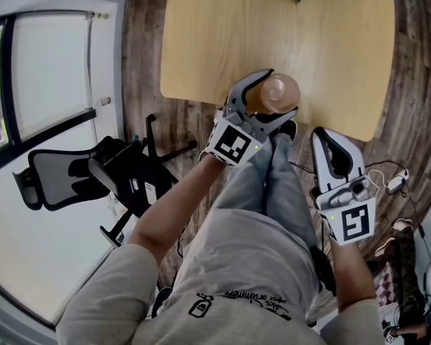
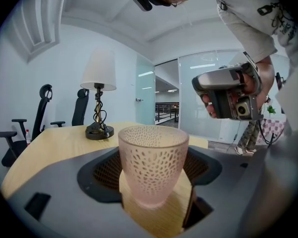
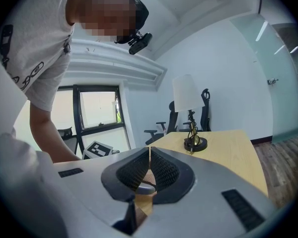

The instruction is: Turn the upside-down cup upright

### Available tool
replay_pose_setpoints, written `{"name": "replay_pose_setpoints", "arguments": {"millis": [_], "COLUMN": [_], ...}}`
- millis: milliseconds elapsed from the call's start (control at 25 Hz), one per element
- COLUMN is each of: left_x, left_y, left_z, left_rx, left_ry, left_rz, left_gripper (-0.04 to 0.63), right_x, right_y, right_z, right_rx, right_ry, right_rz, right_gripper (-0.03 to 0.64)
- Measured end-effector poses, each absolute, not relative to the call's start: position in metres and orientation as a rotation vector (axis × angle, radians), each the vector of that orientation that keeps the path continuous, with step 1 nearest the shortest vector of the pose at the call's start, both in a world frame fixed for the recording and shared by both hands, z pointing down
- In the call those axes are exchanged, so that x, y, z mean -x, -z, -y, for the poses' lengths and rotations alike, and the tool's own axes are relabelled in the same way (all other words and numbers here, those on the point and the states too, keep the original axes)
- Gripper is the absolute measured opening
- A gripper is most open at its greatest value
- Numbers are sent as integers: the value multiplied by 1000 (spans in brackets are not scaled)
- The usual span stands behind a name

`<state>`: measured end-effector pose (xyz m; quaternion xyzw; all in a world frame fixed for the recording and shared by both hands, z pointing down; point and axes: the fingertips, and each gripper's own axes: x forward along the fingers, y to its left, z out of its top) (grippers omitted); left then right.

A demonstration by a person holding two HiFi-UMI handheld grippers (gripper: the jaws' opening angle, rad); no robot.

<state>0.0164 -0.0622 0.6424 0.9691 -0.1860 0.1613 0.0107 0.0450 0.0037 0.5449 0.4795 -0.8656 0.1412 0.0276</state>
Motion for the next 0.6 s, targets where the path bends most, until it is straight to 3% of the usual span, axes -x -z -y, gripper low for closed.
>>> {"name": "replay_pose_setpoints", "arguments": {"millis": [600], "left_x": [-16], "left_y": [-582], "left_z": [51], "left_rx": [-3085], "left_ry": [-839], "left_rz": [571], "left_gripper": [370], "right_x": [-48], "right_y": [-501], "right_z": [-3], "right_rx": [-1437], "right_ry": [-399], "right_rz": [2641], "right_gripper": [25]}}
